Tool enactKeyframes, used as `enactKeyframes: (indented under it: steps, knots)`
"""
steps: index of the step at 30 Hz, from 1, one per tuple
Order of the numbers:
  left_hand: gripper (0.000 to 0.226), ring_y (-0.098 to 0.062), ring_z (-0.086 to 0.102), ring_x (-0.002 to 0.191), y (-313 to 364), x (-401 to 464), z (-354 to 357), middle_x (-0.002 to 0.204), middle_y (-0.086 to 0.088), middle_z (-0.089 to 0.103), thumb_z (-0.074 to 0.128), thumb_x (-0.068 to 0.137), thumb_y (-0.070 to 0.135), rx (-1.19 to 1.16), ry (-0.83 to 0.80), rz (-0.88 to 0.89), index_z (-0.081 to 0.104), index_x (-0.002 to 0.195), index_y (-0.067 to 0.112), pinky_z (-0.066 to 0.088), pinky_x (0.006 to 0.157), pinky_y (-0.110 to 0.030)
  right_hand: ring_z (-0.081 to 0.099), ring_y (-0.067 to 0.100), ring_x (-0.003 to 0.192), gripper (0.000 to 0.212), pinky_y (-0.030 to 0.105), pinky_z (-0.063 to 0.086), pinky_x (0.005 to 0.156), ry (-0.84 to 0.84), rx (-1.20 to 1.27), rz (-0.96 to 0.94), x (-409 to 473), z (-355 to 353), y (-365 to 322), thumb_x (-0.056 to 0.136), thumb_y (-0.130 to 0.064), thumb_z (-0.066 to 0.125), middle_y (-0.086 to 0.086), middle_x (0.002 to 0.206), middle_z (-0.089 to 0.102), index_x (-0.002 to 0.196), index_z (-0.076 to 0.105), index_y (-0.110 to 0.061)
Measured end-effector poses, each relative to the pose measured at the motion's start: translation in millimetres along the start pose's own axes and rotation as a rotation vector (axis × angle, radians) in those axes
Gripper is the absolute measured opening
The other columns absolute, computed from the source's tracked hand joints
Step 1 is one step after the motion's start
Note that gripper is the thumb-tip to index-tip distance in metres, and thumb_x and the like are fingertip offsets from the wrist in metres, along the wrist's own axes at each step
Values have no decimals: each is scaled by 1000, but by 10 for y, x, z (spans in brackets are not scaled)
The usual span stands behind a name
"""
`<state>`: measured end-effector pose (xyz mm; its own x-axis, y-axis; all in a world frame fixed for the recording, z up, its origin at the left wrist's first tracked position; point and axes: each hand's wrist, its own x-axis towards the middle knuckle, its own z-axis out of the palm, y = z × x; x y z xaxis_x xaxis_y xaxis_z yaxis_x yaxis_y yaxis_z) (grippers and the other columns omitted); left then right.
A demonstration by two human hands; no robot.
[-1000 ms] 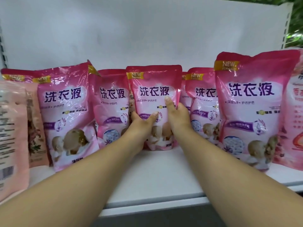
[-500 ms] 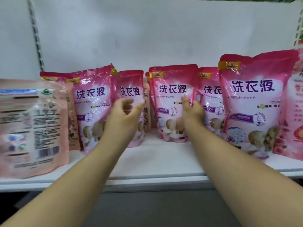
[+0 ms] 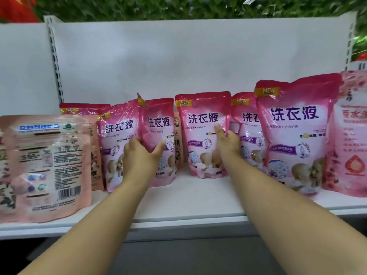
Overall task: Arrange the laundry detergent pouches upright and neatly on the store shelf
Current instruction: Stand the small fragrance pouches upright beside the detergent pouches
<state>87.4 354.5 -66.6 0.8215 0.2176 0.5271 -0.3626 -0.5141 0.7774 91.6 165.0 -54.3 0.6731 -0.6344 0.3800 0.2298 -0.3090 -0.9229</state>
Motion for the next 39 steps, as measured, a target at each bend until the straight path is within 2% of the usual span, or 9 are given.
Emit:
enactKeyframes:
  steps: [5, 9, 15, 19, 22, 24, 27, 33, 39]
  knots:
    - [37, -32, 48, 103, 41, -108, 26, 111, -15, 50, 63, 84, 38, 28, 58, 82, 39, 93, 12, 33, 78, -33, 55, 25, 94, 48, 31, 39, 77, -19, 5, -2, -11, -6, 10, 90, -50, 47, 5, 90, 56, 107, 56, -6]
    - [23, -29, 51, 102, 28, -171, -11, 110, -14, 55, 59, 88, 31, -114, -15, 164, 42, 89, 16, 40, 81, -32, 48, 20, 81, 39, 29, 37, 72, -87, -141, -22, -152, -55, -15, 94, -46, 43, 1, 84, 51, 103, 47, -9]
    - [21, -23, 64, 90, 12, -252, -321, 92, 0, 61, 64, 83, 26, -564, -176, 4, 43, 84, 27, 55, 77, -43, 25, 25, 138, 68, 37, 26, 110, -28, -243, -271, -396, -131, -148, 93, -44, 45, 8, 152, 22, 146, 22, -9]
    - [22, -12, 66, 76, -81, -306, -467, 93, -1, 66, 58, 88, 20, -773, -270, -2, 42, 100, 30, 57, 66, -31, 39, 21, 129, 56, 32, 33, 104, -224, -62, -313, -724, -108, -243, 93, -42, 44, 7, 142, 43, 138, 39, -9]
    - [48, -20, 57, 107, -79, -370, -485, 116, -1, 58, 65, 79, 41, -730, -424, 2, 38, 118, 35, 45, 97, -42, 46, 22, 124, 63, 36, 31, 106, -571, 130, 28, -933, 44, -191, 87, -55, 45, 6, 134, 52, 133, 46, -13]
    - [57, -9, 45, 111, -63, -451, -439, 121, 10, 45, 57, 85, 41, -545, -429, 47, 30, 134, 29, 36, 99, -24, 50, 24, 121, 59, 43, 37, 106, -667, 196, 138, -992, 91, -152, 86, -52, 53, 5, 131, 55, 132, 48, -14]
    - [50, 1, 51, 86, -31, -483, -373, 117, 3, 55, 52, 90, 30, -529, -375, 83, 36, 134, 14, 42, 65, -2, 57, 26, 112, 41, 44, 45, 98, -630, 244, 107, -1016, 63, -164, 85, -41, 61, 6, 117, 63, 116, 57, -15]
    - [54, -25, 58, 109, 233, -546, -139, 123, -8, 56, 54, 88, 30, -677, -529, 28, 32, 136, 15, 48, 95, -40, 63, 18, 75, 9, 28, 49, 64, -441, 329, -12, -917, -288, -182, 85, -26, 63, 1, 80, 67, 82, 62, -18]
    - [33, -19, 61, 97, 455, -649, 172, 99, 4, 61, 55, 88, 30, -724, -633, 25, 40, 116, 22, 50, 89, -35, 63, 15, 68, 9, 29, 52, 70, -328, 364, -4, -830, -617, -132, 87, -17, 61, -2, 69, 67, 79, 63, -14]
